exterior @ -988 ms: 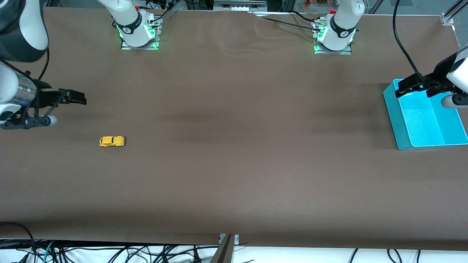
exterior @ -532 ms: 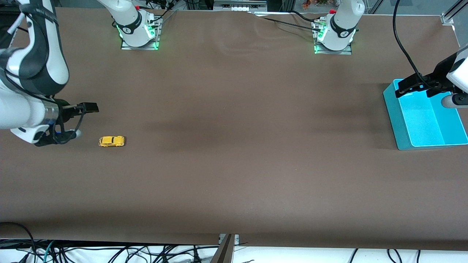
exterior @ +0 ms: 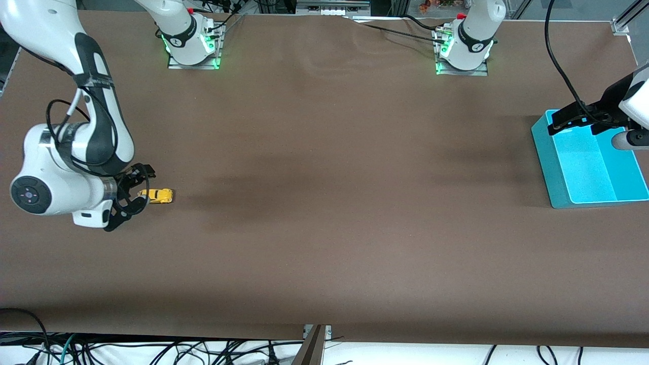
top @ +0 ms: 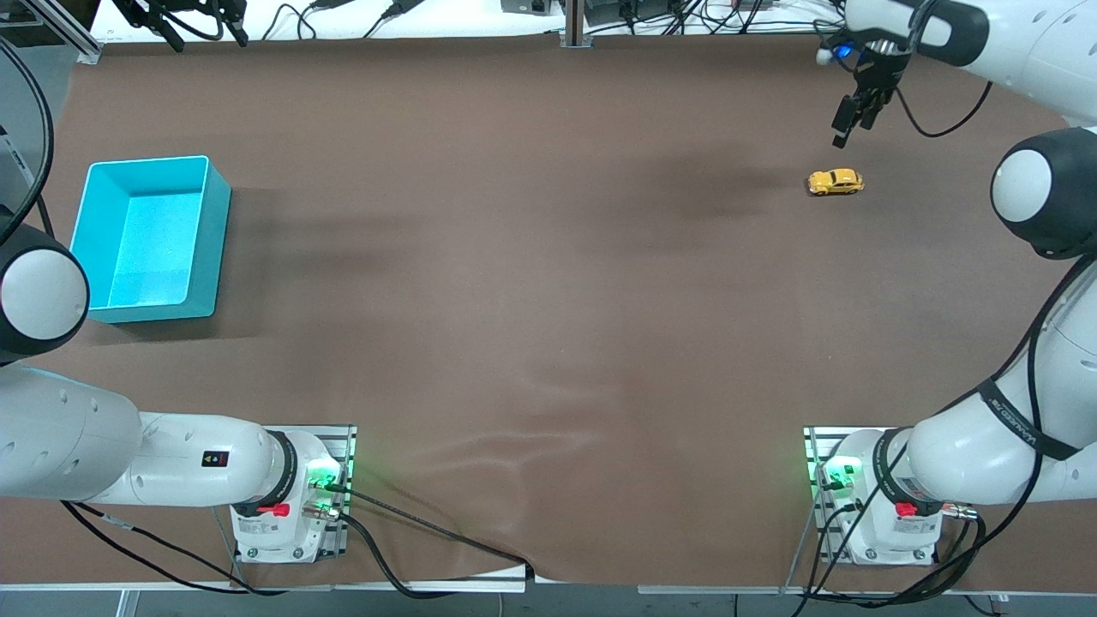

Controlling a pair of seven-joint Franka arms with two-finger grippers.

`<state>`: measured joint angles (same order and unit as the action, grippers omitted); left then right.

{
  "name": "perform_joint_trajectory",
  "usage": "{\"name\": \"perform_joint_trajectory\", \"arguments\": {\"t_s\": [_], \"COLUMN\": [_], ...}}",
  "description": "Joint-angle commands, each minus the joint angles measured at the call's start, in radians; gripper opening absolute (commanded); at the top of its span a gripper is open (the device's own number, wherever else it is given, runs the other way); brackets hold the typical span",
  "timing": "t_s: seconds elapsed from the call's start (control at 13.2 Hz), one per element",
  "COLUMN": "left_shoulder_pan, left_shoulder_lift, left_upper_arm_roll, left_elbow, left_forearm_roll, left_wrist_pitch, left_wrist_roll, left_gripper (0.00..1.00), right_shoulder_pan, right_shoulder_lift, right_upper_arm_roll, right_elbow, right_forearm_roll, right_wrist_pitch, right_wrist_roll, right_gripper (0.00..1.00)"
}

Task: Wind and store yellow beetle car
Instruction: 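Reach the right gripper down over the yellow beetle car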

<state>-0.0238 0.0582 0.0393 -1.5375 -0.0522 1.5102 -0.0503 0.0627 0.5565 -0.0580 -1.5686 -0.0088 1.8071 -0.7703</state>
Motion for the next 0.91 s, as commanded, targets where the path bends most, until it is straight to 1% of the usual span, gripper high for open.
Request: {"name": "perform_joint_trajectory", "arguments": {"t_s": [0.0,0.3,0.46,0.61,0.84], "left_shoulder_pan": [0.008,0.01,0.01,0.01,0.01], "left_shoulder_lift": [0.011,0.009,0.009,0.009,0.011], "left_upper_arm_roll": [-0.004,-0.004,-0.004,-0.004,-0.004], "left_elbow": [0.028,0.028,0.028,0.028,0.028], "left_forearm_roll": [-0.02,-0.021,-0.02,-0.02,-0.02], "left_wrist_pitch": [-0.024,-0.024,-0.024,-0.024,-0.024], "left_wrist_roll": [0.006,0.006,0.006,0.006,0.006], "left_gripper": [1.0,1.0,1.0,1.0,1.0], "right_shoulder_pan": [-0.007,-0.011,-0.012,-0.024,-0.05], "right_shoulder_lift": [-0.026,-0.024,-0.024,-0.024,-0.029], "right_upper_arm_roll": [0.0,-0.006,-0.009,-0.013,-0.013], "right_elbow": [-0.085,-0.183,-0.232,-0.277,-0.323], "right_forearm_roll": [-0.013,-0.013,-0.01,-0.01,-0.006], "right_wrist_pitch": [0.134,0.363,0.454,0.521,0.577], "right_wrist_roll": [-0.197,-0.493,-0.576,-0.65,-0.733], "right_gripper": [0.99,0.99,0.99,0.99,0.99]}}
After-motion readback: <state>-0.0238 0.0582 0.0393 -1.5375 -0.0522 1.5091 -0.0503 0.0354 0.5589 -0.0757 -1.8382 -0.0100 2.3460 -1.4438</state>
